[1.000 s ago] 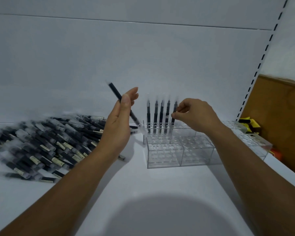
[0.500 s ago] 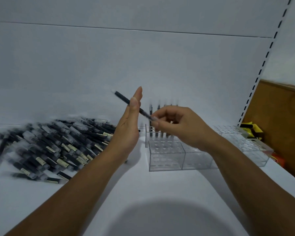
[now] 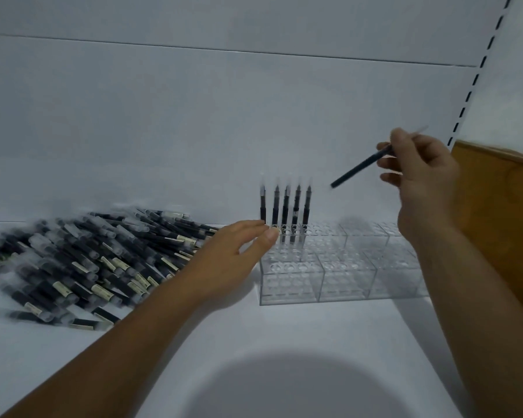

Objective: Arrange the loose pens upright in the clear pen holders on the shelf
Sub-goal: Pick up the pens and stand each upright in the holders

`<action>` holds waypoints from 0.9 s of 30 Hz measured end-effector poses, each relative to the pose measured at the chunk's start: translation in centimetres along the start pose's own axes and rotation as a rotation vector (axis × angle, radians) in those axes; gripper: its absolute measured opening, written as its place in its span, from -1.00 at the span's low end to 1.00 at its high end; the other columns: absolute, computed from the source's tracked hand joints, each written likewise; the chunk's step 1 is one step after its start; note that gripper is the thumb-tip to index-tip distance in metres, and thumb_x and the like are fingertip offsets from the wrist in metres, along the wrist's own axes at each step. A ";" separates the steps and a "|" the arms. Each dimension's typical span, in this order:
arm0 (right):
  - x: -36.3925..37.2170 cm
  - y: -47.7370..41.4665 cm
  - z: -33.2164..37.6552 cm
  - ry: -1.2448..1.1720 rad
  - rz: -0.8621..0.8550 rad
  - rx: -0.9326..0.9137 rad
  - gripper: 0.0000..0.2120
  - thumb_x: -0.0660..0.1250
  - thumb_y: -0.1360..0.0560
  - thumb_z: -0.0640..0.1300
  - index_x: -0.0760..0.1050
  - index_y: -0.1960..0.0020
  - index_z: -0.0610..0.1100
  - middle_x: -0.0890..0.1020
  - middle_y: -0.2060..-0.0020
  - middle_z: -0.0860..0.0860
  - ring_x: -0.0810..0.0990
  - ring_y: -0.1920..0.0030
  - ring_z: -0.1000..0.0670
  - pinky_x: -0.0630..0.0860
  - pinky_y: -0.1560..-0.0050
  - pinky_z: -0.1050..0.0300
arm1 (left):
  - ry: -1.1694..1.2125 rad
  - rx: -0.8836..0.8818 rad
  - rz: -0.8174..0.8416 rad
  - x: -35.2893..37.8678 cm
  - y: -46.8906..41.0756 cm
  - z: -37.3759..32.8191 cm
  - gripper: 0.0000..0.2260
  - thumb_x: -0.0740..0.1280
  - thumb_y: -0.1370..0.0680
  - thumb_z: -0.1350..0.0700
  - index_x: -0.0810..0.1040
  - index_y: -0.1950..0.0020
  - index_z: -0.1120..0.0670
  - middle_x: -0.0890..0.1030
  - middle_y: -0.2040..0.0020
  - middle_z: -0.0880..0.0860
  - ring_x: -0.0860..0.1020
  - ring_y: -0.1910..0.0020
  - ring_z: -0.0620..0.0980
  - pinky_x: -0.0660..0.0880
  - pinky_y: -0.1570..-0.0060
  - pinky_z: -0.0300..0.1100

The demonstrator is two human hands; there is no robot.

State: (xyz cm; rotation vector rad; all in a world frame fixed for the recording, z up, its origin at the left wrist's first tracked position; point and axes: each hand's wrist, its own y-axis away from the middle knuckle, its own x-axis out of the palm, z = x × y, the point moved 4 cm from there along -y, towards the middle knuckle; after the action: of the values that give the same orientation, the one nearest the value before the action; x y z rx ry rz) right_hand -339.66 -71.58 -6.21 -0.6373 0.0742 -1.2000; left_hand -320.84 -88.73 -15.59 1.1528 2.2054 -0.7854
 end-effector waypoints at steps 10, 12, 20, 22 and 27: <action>2.6 0.3 -3.2 0.490 0.229 -0.115 -0.87 0.39 -0.54 -0.04 0.59 0.04 -0.11 0.69 0.21 0.07 0.66 0.28 0.17 0.59 0.20 0.22 | -0.094 0.030 0.013 0.1 0.0 0.4 -0.37 -0.05 -0.46 -0.42 0.37 -0.43 -0.19 0.33 -0.43 -0.27 0.23 -0.42 -0.26 0.13 -0.46 -0.09; 2.8 0.1 -3.2 0.521 0.213 -0.143 -0.88 0.40 -0.53 -0.03 0.59 0.06 -0.08 0.68 0.22 0.08 0.66 0.26 0.15 0.60 0.15 0.17 | -0.134 0.041 0.021 -0.1 0.1 0.3 -0.37 -0.07 -0.46 -0.41 0.35 -0.43 -0.21 0.31 -0.44 -0.28 0.21 -0.43 -0.26 0.10 -0.45 -0.14; 3.6 0.3 -5.9 0.859 0.440 -0.037 -0.82 0.41 -0.50 0.07 0.57 0.10 -0.05 0.69 0.23 0.08 0.68 0.25 0.12 0.62 0.01 -0.07 | -0.226 0.060 0.063 -0.2 0.0 0.6 -0.30 -0.08 -0.43 -0.48 0.28 -0.49 -0.20 0.22 -0.49 -0.28 0.15 -0.46 -0.27 0.08 -0.42 -0.18; 3.7 0.4 -6.3 0.896 0.464 -0.019 -0.82 0.40 -0.51 0.08 0.56 0.10 -0.03 0.68 0.21 0.10 0.67 0.26 0.14 0.62 0.03 -0.04 | -0.239 0.059 0.071 0.0 0.0 0.6 -0.31 -0.03 -0.44 -0.45 0.25 -0.50 -0.19 0.20 -0.50 -0.29 0.13 -0.46 -0.26 0.06 -0.41 -0.20; 3.4 0.8 -6.4 0.970 0.497 -0.006 -0.82 0.41 -0.49 0.10 0.56 0.07 -0.01 0.69 0.20 0.08 0.67 0.19 0.09 0.55 0.15 0.10 | -0.253 0.052 0.086 0.0 0.0 0.7 -0.30 -0.04 -0.43 -0.48 0.24 -0.50 -0.21 0.18 -0.50 -0.30 0.12 -0.47 -0.25 0.10 -0.45 -0.09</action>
State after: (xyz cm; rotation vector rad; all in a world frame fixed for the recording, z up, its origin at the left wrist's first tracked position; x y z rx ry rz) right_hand -340.14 -77.14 -10.96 0.0211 0.9924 -0.9220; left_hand -320.66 -89.21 -16.08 1.0992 1.9263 -0.9034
